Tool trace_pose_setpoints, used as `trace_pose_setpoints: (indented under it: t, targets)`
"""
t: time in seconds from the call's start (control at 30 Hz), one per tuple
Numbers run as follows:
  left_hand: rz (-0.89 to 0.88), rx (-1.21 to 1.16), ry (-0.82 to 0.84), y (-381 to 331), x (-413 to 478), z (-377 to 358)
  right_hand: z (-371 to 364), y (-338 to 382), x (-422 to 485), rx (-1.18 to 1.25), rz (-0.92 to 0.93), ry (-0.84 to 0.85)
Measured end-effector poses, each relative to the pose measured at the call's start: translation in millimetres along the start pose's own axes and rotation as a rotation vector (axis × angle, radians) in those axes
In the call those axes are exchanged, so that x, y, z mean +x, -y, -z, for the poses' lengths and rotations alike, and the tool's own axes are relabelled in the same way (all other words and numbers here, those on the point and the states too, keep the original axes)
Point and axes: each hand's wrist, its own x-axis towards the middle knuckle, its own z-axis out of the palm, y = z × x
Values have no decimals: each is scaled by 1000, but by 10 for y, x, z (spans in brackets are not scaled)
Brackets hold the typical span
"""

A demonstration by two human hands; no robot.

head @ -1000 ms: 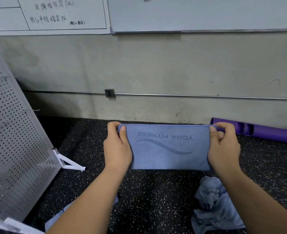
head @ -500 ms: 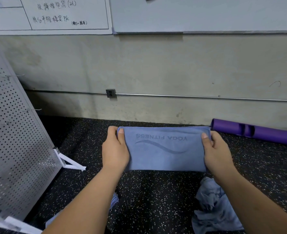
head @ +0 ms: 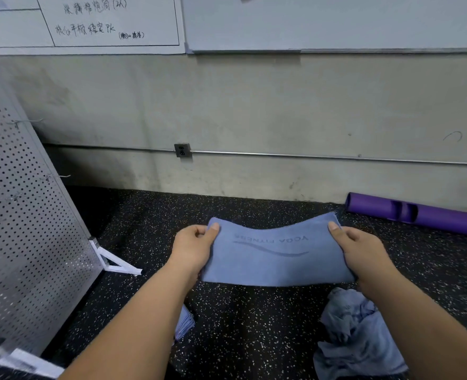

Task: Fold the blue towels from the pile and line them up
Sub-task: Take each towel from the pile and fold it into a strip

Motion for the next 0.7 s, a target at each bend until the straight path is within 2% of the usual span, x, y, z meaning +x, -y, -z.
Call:
trace_pose_setpoints:
  t: [0.1,0.23,0.4,0.7]
  targets:
    - [118,-13,122,45,19,8,44,-21,42,-46,-33,11]
    - [122,10,25,82,75,-18,65,-93,123,-98,-52,-43]
    - [26,37,-76,48,57,-45,16,-150,176,-180,-31,-69]
    - [-19,34,-33,15,-11,-96,-123,-83,75,-222,36,-23]
